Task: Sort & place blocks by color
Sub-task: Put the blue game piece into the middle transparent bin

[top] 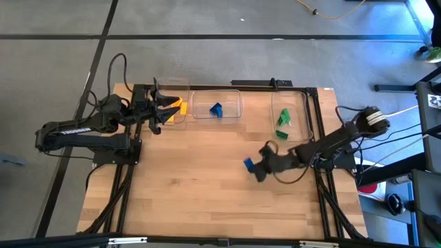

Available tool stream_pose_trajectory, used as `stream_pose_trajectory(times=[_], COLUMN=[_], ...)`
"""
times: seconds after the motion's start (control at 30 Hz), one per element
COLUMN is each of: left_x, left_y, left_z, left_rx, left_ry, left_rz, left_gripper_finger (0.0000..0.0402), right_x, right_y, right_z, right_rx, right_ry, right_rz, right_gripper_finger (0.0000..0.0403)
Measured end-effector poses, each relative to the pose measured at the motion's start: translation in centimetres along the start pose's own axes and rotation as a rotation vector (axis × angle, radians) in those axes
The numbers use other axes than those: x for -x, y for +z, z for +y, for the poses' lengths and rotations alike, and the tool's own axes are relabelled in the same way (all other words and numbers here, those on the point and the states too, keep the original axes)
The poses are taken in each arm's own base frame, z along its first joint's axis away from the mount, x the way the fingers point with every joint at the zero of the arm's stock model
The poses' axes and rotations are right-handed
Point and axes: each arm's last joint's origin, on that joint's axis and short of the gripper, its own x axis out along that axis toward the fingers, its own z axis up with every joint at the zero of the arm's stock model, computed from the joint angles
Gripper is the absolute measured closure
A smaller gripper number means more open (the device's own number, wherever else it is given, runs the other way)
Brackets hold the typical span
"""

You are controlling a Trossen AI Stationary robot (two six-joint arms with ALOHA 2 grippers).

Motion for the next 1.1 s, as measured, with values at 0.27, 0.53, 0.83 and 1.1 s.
stream_pose_trajectory(times=[0.27, 0.53, 0.83, 1.1], left_x=[0.0, 0.0, 0.0, 0.0], left_y=[0.0, 0.0, 0.0, 0.0], left_z=[-0.1, 0.0, 0.0, 0.0], left_rx=[0.044, 0.043, 0.043, 0.036], left_ry=[-0.041, 0.003, 0.006, 0.015], left_rz=[0.011, -0.001, -0.001, -0.003], left_gripper_finger=[0.0205, 0.0205, 0.0205, 0.0205], right_x=[1.0, 1.9, 3.4, 3.5], right_y=[5.7, 13.9, 18.1, 18.2], right_z=[-1.4, 4.7, 7.3, 7.4], right_rx=[0.049, 0.408, 0.550, 0.534], right_ry=[0.357, 0.537, 0.508, 0.523], right_rz=[-0.378, -0.411, -0.464, -0.450], right_gripper_finger=[0.0259, 0.0260, 0.0259, 0.0260])
